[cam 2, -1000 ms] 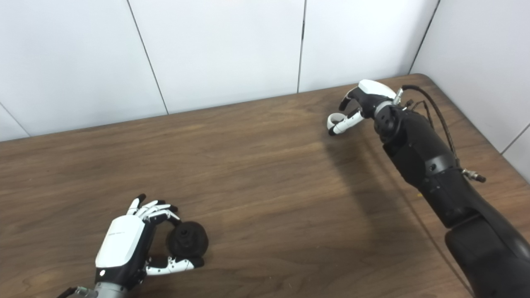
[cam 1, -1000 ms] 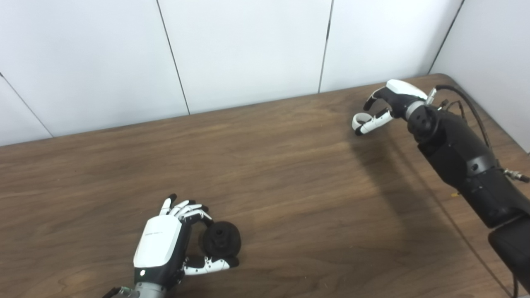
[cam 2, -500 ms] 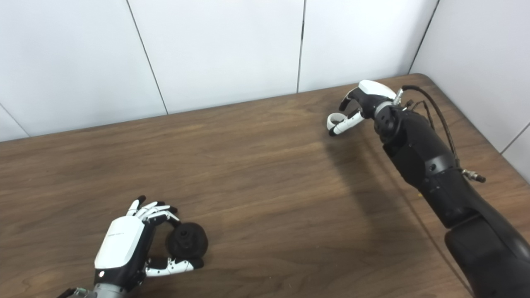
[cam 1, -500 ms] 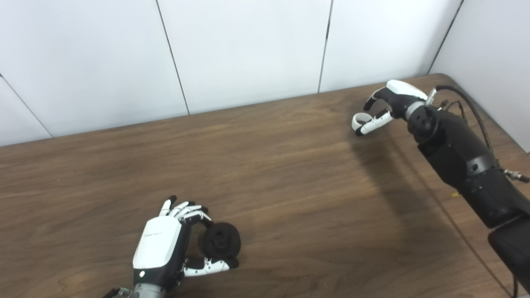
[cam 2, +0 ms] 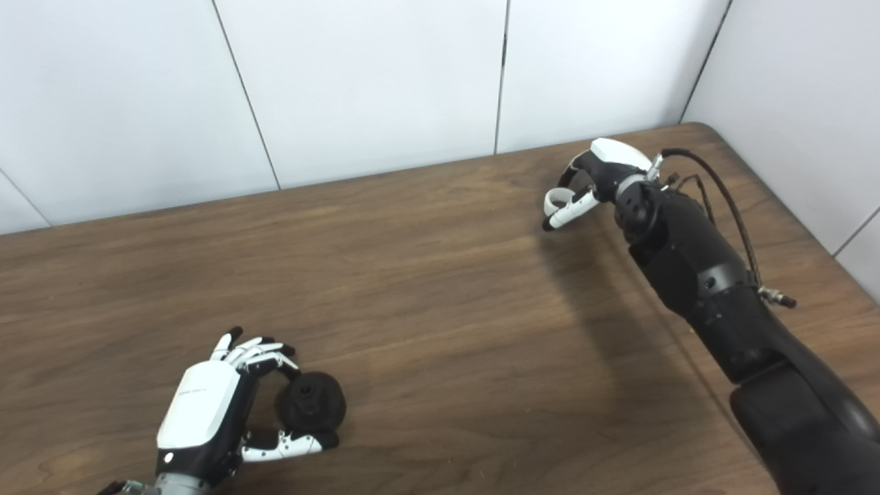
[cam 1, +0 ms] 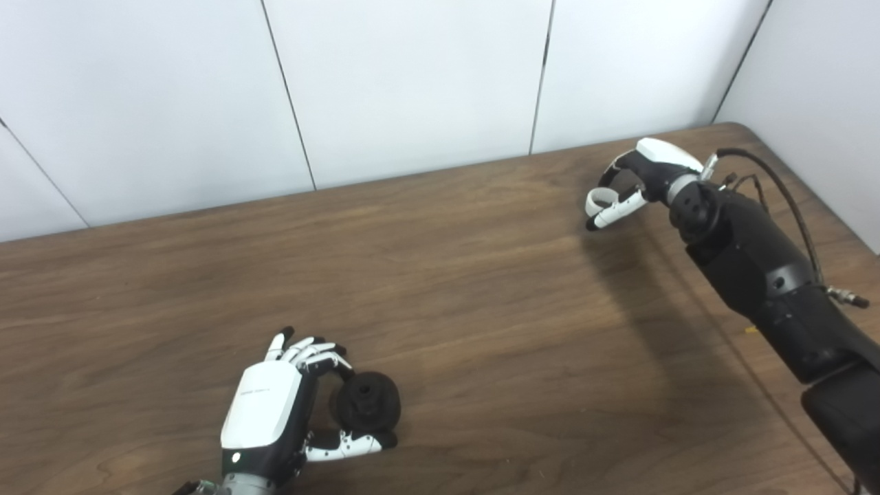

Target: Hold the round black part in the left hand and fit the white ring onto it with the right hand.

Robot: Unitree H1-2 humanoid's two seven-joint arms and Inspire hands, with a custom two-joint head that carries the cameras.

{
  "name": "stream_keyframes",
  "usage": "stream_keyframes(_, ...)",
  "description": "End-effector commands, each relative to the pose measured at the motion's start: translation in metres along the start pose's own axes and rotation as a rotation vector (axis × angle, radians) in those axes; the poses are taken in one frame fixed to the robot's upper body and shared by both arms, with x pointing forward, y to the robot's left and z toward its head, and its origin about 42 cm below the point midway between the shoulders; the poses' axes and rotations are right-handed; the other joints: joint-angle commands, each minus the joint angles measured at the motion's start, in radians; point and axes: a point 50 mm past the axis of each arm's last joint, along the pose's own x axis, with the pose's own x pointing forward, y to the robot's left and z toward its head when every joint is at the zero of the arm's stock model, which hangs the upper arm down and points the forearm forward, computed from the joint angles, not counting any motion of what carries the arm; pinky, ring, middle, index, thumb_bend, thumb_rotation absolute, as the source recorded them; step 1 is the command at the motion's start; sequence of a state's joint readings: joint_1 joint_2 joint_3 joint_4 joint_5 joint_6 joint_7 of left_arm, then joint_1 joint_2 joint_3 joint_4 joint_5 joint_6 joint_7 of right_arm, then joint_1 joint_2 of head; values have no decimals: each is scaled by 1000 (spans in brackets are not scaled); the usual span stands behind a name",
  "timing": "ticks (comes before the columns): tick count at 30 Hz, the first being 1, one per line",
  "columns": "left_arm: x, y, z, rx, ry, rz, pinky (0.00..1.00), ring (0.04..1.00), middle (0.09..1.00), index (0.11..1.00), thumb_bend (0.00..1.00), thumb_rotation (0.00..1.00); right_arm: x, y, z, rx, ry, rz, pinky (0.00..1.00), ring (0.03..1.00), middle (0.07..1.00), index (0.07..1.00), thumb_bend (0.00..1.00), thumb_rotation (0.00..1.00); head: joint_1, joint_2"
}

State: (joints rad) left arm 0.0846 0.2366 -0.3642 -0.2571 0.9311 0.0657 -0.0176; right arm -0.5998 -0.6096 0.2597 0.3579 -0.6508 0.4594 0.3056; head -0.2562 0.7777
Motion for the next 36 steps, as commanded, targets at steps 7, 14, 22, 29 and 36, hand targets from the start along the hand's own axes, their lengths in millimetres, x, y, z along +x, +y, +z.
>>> stream_keyframes(7,-8,-4,-2,17,16,-53,995,851,751,482,524,50,0,-24,2,5,-12,-86,1000,1000,915,685,810,314,0,1)
stream_keyframes(14,-8,-4,-2,21,12,-48,987,847,748,482,524,50,1,-25,2,-11,-13,-85,1000,1000,916,683,808,329,0,1)
stream_keyframes(22,-8,-4,-2,20,18,-52,992,849,751,482,524,50,1,-25,1,-9,-9,-83,1000,1000,915,685,809,311,0,1)
stream_keyframes(29,-7,-4,-2,26,16,-51,996,852,752,482,524,50,0,-24,1,5,-24,-94,1000,999,907,658,799,287,-1,3)
stream_keyframes(36,-7,-5,-2,20,14,-49,994,851,750,482,524,50,0,-24,-1,11,-55,-131,1000,973,849,490,520,141,-1,2)
